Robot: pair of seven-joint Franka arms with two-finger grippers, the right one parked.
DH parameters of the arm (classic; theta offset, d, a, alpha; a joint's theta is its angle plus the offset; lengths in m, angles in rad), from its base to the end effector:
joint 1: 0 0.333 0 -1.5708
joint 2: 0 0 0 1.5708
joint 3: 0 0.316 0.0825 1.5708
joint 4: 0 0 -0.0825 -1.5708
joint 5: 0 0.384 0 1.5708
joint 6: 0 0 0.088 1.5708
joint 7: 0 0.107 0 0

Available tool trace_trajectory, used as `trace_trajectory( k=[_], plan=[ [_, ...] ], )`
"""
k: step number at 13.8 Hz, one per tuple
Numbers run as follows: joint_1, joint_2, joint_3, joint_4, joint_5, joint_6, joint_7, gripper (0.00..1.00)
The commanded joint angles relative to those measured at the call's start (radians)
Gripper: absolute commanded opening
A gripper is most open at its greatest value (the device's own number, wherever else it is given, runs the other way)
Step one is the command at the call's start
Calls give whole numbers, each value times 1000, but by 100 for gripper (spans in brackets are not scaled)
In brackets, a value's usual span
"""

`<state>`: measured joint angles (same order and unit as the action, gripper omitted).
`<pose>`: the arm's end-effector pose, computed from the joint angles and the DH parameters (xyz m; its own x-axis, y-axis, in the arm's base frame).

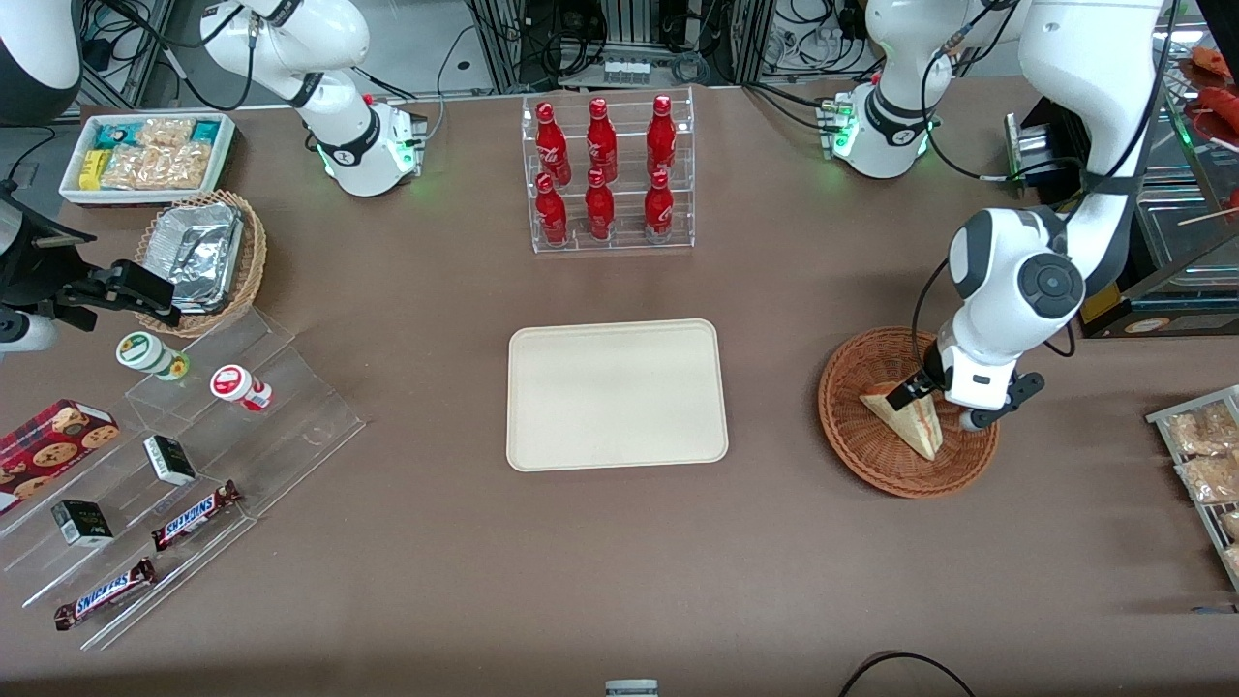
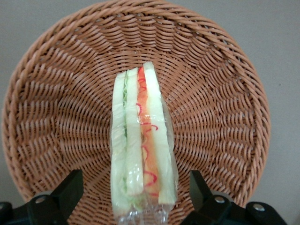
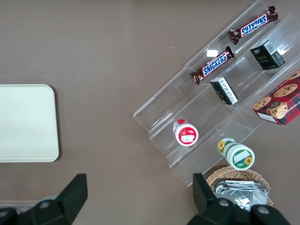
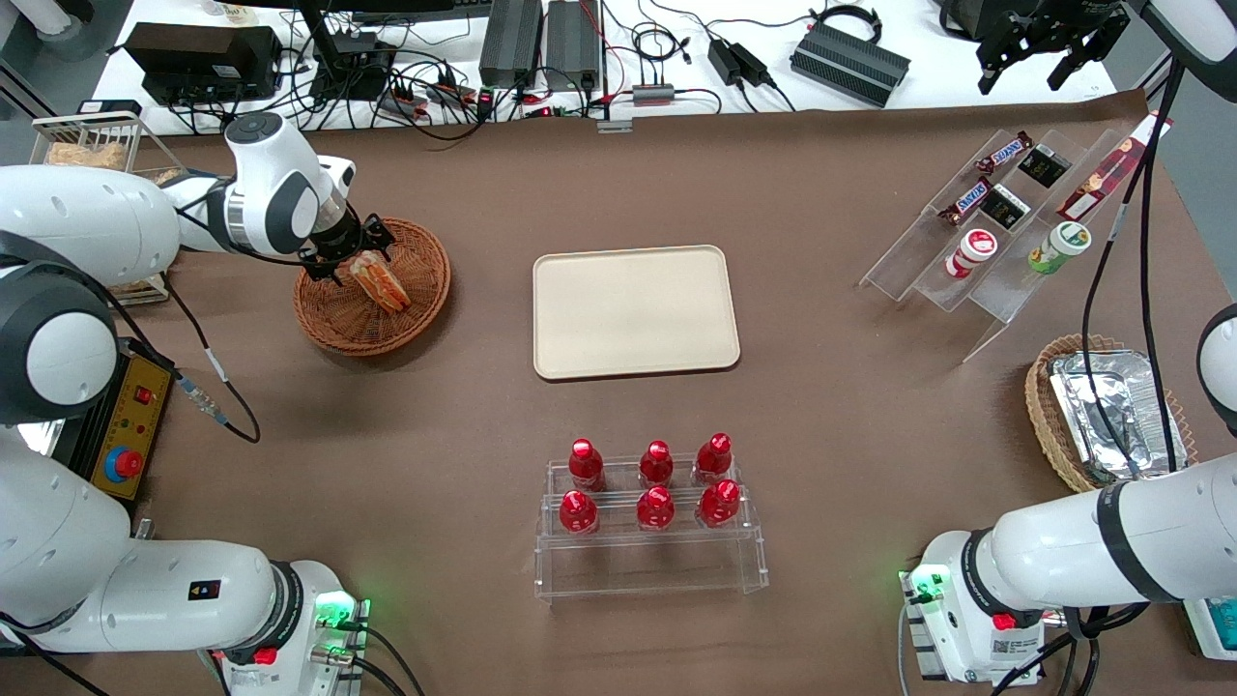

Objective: Place sandwich from basket to tray
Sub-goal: 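Lower the left gripper and grasp the wrapped sandwich upright, then lift the sandwich and carry it over the cream tray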

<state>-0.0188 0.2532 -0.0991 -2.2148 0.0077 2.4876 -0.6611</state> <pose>0.5494 -0.0651 0.2650 0.8574 0.5146 0.0043 0.5143 -0.8571 0.0286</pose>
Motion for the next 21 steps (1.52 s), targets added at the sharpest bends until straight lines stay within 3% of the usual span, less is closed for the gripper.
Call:
trace_trajectory(
  k=[1, 5, 8, 10, 13, 16, 21],
  plan=[
    [-4, 31, -4, -2, -2, 33, -25, 97],
    [-24, 67, -4, 62, -3, 24, -34, 4],
    [-32, 22, -4, 116, 12, -95, -31, 0],
    [-59, -6, -5, 225, 58, -275, -35, 0],
    [-122, -6, -5, 395, 66, -482, -52, 0],
    [-290, 49, -5, 542, 67, -567, -106, 0],
    [-510, 170, -5, 653, 98, -569, -187, 0]
  ],
)
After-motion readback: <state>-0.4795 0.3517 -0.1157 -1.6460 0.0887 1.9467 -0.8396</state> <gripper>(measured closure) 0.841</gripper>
